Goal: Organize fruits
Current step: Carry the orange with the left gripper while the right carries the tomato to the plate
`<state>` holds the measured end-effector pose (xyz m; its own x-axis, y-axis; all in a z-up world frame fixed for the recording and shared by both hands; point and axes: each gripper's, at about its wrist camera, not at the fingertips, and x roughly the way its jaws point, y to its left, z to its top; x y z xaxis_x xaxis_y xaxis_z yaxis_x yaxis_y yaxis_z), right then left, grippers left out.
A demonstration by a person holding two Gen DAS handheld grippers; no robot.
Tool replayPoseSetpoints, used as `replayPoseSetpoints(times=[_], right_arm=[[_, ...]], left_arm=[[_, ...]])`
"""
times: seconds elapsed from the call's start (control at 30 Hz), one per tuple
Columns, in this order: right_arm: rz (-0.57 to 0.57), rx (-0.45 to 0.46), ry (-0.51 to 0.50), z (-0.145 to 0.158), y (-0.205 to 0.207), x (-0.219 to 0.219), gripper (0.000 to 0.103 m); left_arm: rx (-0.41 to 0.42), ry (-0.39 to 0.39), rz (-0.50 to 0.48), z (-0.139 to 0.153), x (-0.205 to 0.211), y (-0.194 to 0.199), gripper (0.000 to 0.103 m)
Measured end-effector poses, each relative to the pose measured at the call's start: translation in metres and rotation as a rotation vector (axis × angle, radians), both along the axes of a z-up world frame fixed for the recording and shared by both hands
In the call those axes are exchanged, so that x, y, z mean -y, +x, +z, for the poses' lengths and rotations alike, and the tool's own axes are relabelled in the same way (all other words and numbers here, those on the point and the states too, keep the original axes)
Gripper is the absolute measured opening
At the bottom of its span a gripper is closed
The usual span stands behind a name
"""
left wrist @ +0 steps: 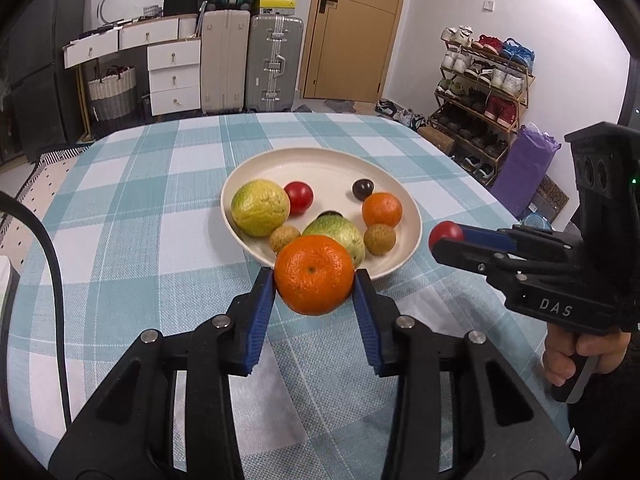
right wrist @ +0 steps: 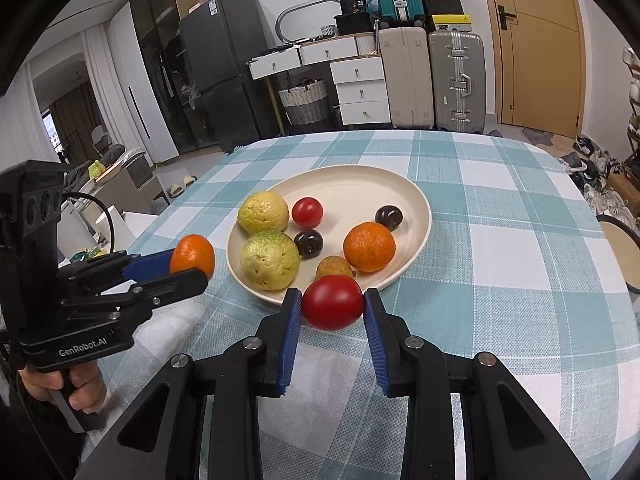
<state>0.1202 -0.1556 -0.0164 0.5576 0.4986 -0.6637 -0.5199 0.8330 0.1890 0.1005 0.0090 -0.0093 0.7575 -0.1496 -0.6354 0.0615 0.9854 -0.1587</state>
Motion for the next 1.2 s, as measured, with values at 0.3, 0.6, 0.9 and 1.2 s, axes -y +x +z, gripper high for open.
replayPoseSetpoints(times=[0.3, 0.6, 0.9, 1.2], right_arm=[[-0.014, 0.023, 0.008, 0.008, 0.010, 0.003, 0.032], [-0.060, -0.024, -0.003, 0.003, -0.003, 0.039, 0.034], [-0.136, -0.030, -0.106, -0.001, -0.064, 0.090, 0.053], [-0.220, -0.086, -0.102, -0.034, -0.126, 0.115, 0.054]], left_arm=[[0.036, -0.004, 0.015, 0.013, -0.002, 0.012, 0.037], [0.033, -0.009, 0.007, 0.011, -0.001, 0.018, 0.037], [0.040, -0.023, -0.007, 0.009, 0.006, 0.008, 0.037], [0.054, -0.018, -0.009, 0.015, 0.008, -0.007, 0.037]])
